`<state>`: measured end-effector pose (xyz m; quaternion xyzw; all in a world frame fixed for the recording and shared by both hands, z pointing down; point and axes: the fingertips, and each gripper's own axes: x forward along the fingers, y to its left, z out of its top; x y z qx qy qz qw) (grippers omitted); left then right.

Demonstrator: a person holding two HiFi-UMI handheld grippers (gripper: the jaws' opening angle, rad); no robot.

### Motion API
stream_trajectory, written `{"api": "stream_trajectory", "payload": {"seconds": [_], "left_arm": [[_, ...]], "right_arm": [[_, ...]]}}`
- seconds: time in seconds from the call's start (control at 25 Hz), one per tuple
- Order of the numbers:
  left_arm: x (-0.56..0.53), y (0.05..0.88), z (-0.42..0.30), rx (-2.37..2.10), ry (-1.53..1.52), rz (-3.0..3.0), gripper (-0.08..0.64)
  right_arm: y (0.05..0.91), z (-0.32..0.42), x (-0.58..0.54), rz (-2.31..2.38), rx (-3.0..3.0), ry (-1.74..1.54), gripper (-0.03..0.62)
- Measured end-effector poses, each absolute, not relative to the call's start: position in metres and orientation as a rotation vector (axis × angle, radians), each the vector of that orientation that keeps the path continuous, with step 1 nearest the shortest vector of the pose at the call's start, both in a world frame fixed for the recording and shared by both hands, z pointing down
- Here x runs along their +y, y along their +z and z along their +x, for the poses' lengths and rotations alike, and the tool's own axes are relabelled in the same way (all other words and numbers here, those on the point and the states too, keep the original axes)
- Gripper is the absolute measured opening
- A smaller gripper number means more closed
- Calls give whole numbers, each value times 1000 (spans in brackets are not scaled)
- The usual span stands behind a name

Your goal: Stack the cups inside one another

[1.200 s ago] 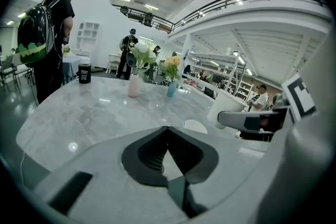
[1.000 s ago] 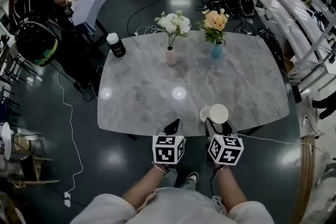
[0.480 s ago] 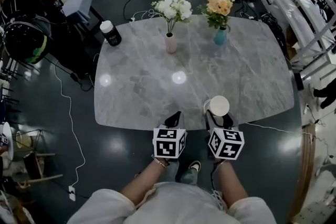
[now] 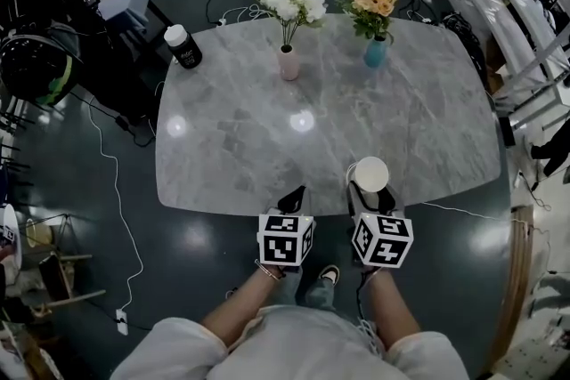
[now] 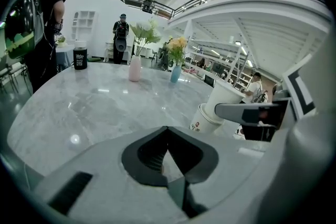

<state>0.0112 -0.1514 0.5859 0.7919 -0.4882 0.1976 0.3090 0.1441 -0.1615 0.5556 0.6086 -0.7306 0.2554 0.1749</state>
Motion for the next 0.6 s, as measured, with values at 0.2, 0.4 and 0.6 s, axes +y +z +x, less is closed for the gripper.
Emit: {"api": "stream_trajectory", "payload": {"seconds": [0.2, 0.4, 0.6], "left_arm": [[-150, 586, 11, -1287, 522, 2088, -5], [-149, 586, 11, -1291, 522, 2092, -5], [-146, 588, 10, -1295, 525, 2088, -5]], "right_arm": [[559, 142, -161, 1707, -2062, 721, 238], [564, 140, -160, 1691, -2066, 743, 239], [560, 144, -156, 1715, -2063, 732, 239]]}}
